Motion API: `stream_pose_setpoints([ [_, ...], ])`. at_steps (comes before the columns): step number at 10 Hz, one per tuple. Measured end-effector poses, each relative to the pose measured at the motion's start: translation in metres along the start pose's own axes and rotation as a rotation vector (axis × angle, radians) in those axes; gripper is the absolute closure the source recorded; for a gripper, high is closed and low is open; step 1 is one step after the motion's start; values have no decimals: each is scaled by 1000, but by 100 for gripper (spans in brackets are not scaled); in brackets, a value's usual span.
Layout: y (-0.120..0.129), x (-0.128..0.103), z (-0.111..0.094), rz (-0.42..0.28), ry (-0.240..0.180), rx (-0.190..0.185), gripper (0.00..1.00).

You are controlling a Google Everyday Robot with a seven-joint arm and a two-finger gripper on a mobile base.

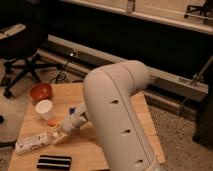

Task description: Stand the bottle upright

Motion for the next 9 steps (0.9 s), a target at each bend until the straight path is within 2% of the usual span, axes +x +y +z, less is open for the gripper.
stream_pose_setpoints([
  [1,-1,0,0,-1,-7,-1,72],
  [4,-4,2,-3,-10,-15,-2,73],
  [6,-5,1,-12,-24,-10,4,73],
  [8,-5,-3,-31,-53,12,8,73],
  [9,-4,-5,-47,-71,39,8,73],
])
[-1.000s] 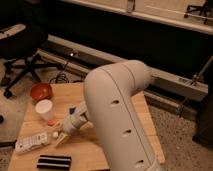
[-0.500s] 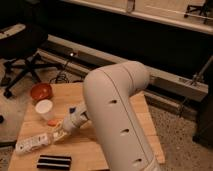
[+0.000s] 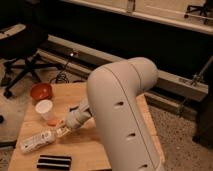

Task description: Stand the bottle upright

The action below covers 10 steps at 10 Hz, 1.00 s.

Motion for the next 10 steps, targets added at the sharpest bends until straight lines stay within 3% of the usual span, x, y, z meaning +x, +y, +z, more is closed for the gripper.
stream_pose_setpoints([
  [4,4,7,-52,-21,115,-12,73],
  [10,-9,1,-130,-52,286,16,73],
])
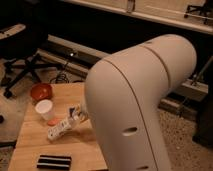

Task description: Stand the bottle upright

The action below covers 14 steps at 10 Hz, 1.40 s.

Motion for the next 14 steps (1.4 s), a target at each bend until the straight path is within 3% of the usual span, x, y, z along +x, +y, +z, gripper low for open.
stream_pose_setpoints([
  [9,-18,-6,-76,-70,188,-61,73],
  [14,-12,-2,-97,-76,283,-144,73],
])
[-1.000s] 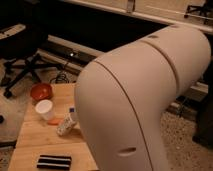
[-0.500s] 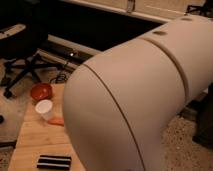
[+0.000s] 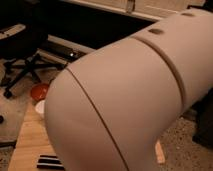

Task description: Stand the bottle upright

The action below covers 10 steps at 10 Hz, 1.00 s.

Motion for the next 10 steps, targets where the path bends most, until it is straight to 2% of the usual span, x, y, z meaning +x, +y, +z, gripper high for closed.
stream_pose_setpoints([
  [4,0,3,-4,6,64,-35,73],
  [7,2,10,-2,15,132,-70,73],
  [10,-1,4,4,15,164,-91,73],
])
